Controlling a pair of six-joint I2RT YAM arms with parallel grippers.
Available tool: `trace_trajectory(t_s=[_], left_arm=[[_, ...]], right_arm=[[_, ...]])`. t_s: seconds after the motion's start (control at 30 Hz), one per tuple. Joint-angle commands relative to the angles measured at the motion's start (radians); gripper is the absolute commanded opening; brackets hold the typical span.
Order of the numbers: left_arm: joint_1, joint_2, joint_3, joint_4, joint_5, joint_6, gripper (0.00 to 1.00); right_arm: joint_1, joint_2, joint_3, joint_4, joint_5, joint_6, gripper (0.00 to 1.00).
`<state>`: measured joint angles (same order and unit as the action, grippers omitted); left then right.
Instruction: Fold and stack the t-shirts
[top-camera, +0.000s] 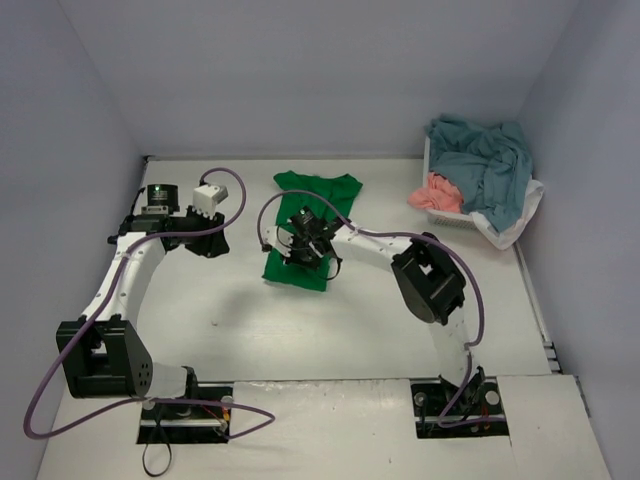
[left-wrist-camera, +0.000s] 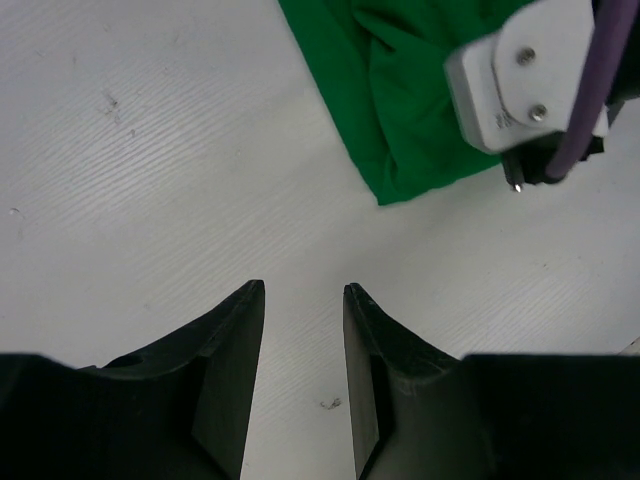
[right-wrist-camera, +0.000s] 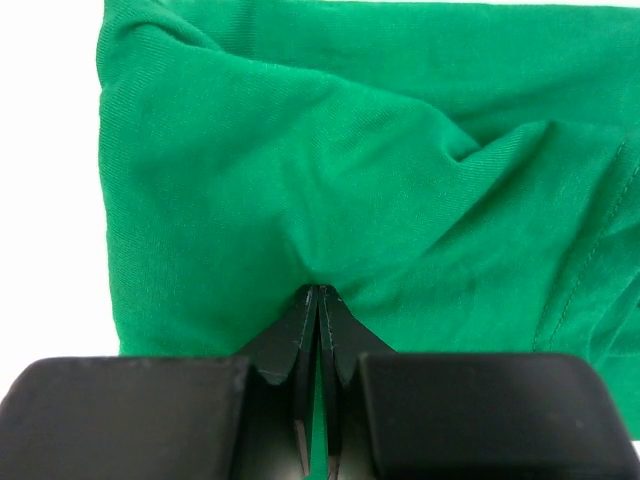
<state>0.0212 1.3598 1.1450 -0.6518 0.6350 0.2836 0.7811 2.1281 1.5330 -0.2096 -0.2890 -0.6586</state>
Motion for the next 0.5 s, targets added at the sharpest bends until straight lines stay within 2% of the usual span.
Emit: trace_trajectory(t_s=[0.0, 0.37, 0.4, 0.47], left_arm=[[-0.001, -0.019, 0.019, 0.032, 0.009, 0.009, 0.32], [-0.001, -0.050, 0.021, 0.015, 0.006, 0.006, 0.32], [-0.003, -0.053, 0.021, 0.014, 0.003, 0.005, 0.32], [-0.003, -0.056, 0.021, 0.011, -0.001, 0.005, 0.32]], right_arm=[[0.050, -0.086, -0.124, -0.143, -0.036, 0.001, 0.00], [0.119, -0.290, -0.310, -0.163, 0.008, 0.042, 0.00], [0.119, -0.299, -0.315, -0.162, 0.030, 0.050, 0.03], [0.116, -0.333, -0.320, -0.162, 0.054, 0.062, 0.20]])
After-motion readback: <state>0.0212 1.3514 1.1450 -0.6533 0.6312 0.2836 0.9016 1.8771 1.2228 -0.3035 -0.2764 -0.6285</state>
